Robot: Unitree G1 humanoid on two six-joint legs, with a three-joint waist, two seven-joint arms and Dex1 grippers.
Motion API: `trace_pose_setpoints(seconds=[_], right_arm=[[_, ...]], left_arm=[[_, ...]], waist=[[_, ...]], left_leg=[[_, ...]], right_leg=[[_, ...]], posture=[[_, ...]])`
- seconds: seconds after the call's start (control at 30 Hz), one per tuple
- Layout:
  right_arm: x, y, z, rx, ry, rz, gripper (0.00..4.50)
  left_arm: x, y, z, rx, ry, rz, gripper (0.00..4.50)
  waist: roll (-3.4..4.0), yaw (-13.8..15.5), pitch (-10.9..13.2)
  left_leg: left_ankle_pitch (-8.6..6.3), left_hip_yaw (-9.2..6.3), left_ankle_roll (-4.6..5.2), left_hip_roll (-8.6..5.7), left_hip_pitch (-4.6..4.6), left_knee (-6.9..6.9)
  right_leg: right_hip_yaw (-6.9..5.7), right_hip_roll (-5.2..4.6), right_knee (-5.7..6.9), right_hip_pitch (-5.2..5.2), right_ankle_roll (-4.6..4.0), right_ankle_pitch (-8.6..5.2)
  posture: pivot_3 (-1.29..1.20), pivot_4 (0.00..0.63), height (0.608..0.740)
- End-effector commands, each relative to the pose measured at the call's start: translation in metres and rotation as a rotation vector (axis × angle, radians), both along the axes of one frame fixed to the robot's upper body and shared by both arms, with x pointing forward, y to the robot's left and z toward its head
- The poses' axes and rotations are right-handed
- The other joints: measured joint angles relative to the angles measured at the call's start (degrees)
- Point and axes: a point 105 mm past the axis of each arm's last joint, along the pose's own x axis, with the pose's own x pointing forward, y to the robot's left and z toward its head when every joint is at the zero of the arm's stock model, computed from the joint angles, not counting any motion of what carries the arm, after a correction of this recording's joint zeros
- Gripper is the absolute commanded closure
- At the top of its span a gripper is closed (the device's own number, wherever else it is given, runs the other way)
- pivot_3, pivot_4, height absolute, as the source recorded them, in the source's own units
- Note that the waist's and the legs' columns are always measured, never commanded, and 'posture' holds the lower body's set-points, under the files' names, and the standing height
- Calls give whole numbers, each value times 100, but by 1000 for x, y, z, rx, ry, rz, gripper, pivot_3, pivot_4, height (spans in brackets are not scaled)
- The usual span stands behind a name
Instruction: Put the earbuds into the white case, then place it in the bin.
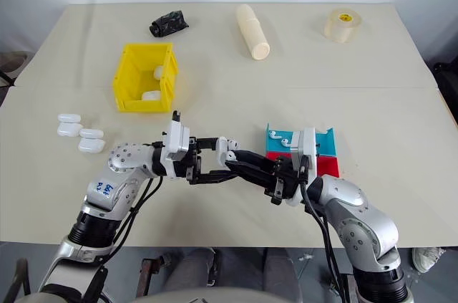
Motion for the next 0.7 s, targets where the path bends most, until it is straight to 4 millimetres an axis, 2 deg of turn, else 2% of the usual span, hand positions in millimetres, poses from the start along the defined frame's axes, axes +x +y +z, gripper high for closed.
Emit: trace_pose_setpoints(seconds=[0.03,0.2,0.47,0.5,0.6,0.7], right_arm=[[3,-4,-4,-25,3,-21,3964],[5,-2,-3,-26,2,-24,3964],[-3,2,-4,-46,22,42,3964],[-4,2,-4,-48,21,46,3234],[-6,3,-3,-46,17,62,2330],[-6,3,-2,-44,14,60,2330]], left_arm=[[-5,-2,15,-16,-65,-32,1785],[-4,-3,15,-11,-70,-34,1785],[-4,-3,17,-16,-72,-33,1785],[-4,-4,17,-17,-72,-35,1785],[-4,-4,18,-19,-71,-38,1785],[-4,-4,18,-19,-71,-39,1785]], waist=[[0,-1,0],[0,-1,0],[0,-1,0],[0,-1,0],[0,-1,0],[0,2,0]], left_leg=[[0,0,0,0,0,0],[0,0,0,1,0,-1],[0,0,0,0,0,-1],[0,0,0,1,0,-2],[0,0,0,1,0,-1],[0,0,0,0,0,-1]], right_leg=[[0,0,0,0,0,0],[0,0,0,0,0,0],[0,0,-1,0,0,0],[0,0,-1,0,0,0],[0,0,-1,0,0,0],[0,-1,-1,0,0,0]], posture=[[0,150,740],[0,150,740],[0,150,740],[0,150,740],[0,150,740],[0,150,740]])
